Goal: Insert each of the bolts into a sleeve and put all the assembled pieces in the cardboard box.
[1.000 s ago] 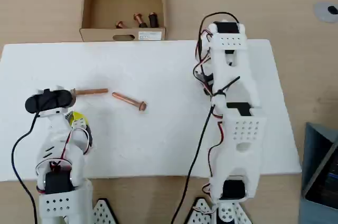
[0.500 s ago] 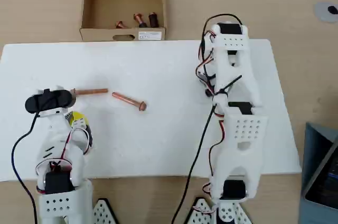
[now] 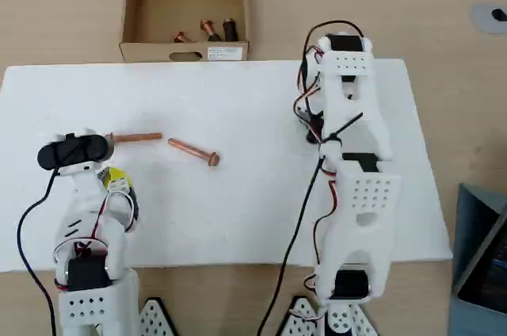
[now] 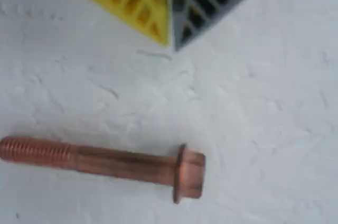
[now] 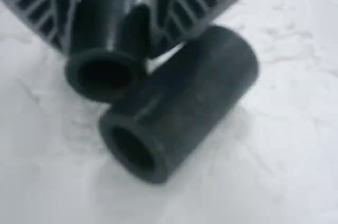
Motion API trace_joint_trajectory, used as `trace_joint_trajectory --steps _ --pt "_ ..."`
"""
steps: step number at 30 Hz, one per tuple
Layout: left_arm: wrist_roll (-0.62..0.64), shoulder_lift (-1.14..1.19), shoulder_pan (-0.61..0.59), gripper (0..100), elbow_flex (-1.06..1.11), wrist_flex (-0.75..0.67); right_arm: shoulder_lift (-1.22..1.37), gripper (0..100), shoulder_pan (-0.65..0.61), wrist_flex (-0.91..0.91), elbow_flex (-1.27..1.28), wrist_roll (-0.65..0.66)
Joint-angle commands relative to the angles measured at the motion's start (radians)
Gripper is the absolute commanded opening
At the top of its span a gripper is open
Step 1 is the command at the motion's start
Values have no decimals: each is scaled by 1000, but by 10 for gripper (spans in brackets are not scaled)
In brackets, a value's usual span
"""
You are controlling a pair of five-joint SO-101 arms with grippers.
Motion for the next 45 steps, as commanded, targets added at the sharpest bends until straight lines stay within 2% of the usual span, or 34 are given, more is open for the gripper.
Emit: trace_joint_trajectory --steps 1,9,20,25,35,45 --pt "-3 -5 12 2 11 3 -12 11 15 2 -51 21" --pt "-3 -5 12 2 11 3 -87 9 -4 158 -239 72" --pt "-3 -5 12 2 11 3 -380 9 -90 164 -234 152" --pt "-3 -5 12 2 11 3 -584 9 -94 164 -65 178" --pt "-6 -2 5 2 -34 6 -1021 9 -70 158 427 178" --pt "-17 1 34 3 -244 184 -1342 9 47 103 839 181"
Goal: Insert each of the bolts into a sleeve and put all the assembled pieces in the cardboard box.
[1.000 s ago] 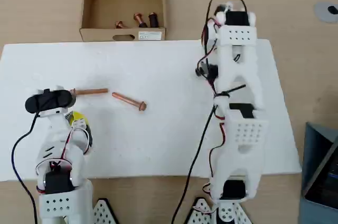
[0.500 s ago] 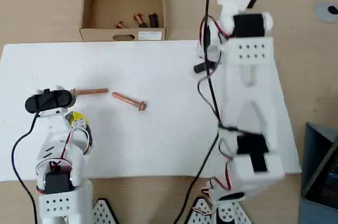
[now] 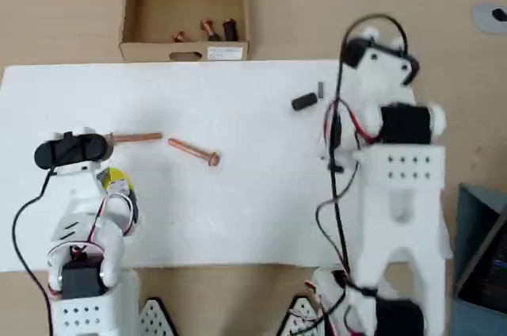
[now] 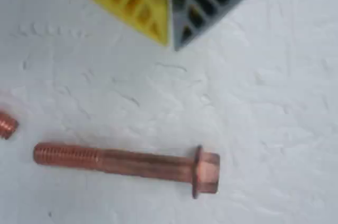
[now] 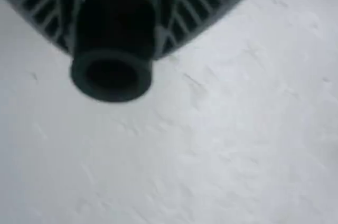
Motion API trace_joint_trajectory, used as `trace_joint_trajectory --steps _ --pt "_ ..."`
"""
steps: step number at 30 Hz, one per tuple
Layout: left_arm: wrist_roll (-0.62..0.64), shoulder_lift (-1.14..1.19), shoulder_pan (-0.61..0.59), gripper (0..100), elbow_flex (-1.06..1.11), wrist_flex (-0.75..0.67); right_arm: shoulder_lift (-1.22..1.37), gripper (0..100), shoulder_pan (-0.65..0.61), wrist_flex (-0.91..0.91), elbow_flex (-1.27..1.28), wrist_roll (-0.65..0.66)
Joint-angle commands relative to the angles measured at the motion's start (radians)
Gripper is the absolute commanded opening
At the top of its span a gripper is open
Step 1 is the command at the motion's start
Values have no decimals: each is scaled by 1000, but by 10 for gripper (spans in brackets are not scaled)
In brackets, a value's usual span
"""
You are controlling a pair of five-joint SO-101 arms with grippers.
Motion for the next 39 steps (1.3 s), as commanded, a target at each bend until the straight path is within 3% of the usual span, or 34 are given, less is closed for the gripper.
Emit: trace_joint_trajectory --steps 1,8,16,22,27,31,39 --pt "-32 1 11 3 -100 35 -131 9 27 -34 108 9" --pt "-61 183 8 3 -276 41 -397 9 27 -126 298 46" --pt "-64 691 9 2 -663 44 -636 9 28 -256 506 80" --pt "-181 1056 9 1 -904 46 -722 9 28 -295 613 78" --pt "-350 1287 15 4 -1045 64 -763 9 28 -338 671 77" --pt "-568 1446 86 4 -1154 181 -780 9 28 -376 707 78" --pt "-838 1692 230 28 -1375 376 -780 9 30 -377 710 78"
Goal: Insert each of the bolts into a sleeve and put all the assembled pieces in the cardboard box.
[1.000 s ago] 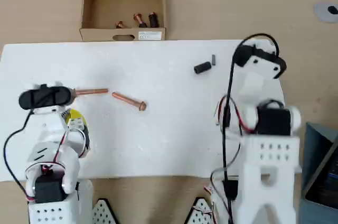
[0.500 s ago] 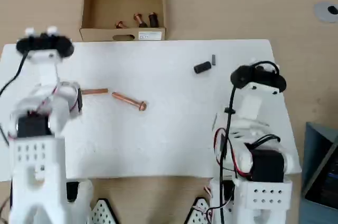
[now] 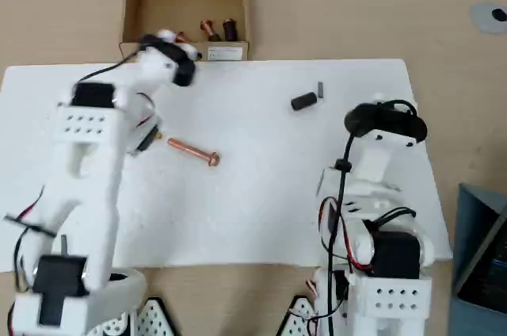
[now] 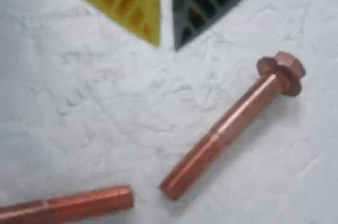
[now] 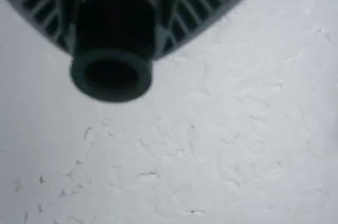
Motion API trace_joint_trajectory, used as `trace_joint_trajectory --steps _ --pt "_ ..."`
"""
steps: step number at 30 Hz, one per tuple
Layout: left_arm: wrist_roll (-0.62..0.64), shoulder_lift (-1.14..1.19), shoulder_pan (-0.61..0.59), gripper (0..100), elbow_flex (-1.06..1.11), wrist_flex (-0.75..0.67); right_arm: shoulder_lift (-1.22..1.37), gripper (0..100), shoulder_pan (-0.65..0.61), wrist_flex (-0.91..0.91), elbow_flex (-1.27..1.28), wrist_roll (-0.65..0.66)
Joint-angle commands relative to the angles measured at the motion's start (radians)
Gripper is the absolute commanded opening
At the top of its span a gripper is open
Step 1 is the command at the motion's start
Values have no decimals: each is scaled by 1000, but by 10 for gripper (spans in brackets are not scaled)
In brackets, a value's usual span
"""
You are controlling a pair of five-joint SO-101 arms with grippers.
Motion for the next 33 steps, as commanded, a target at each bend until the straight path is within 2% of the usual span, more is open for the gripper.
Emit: trace_joint_trajectory --steps 1,9,13,16,27,33 --pt "-147 74 48 28 -130 57 -10 9 10 -20 4 6" --pt "-468 237 74 44 -221 75 -10 9 10 -18 7 2" --pt "-546 269 81 112 -216 75 -10 9 10 -18 30 2" --pt "-611 271 101 122 -215 75 -10 9 12 -20 30 2" --pt "-669 289 199 125 -218 43 -10 9 58 -20 30 3" --pt "-684 397 199 125 -296 38 -10 9 58 -20 30 2"
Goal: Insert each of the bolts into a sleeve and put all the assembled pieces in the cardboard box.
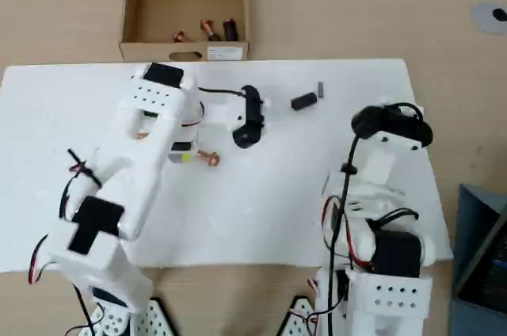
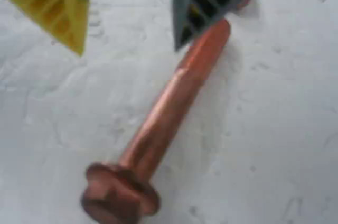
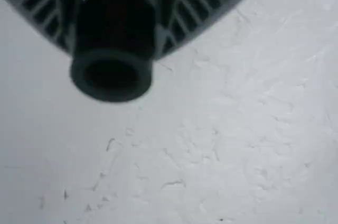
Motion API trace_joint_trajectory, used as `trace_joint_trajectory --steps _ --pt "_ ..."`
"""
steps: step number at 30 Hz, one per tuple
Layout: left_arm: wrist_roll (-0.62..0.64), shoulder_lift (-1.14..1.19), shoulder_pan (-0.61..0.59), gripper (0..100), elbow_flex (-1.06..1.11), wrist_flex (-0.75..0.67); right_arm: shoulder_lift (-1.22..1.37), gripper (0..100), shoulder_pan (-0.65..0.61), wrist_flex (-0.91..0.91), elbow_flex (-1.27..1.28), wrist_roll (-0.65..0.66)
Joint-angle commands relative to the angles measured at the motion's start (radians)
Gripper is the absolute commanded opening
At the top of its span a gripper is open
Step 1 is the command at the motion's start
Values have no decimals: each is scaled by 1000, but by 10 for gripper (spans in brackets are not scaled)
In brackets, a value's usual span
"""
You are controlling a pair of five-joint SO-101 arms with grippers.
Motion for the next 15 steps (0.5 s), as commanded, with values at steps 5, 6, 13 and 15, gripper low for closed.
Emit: trace_joint_trajectory --steps 5,6,13,15 --pt "-6 108 9 125 -173 -2 -8 9 10 -20 -2 2" --pt "-6 120 11 125 -186 0 -8 9 10 -20 -2 2" --pt "-5 160 63 125 -199 44 -8 9 10 -20 -2 2" --pt "-6 160 77 124 -198 77 -8 9 10 -20 -2 2"
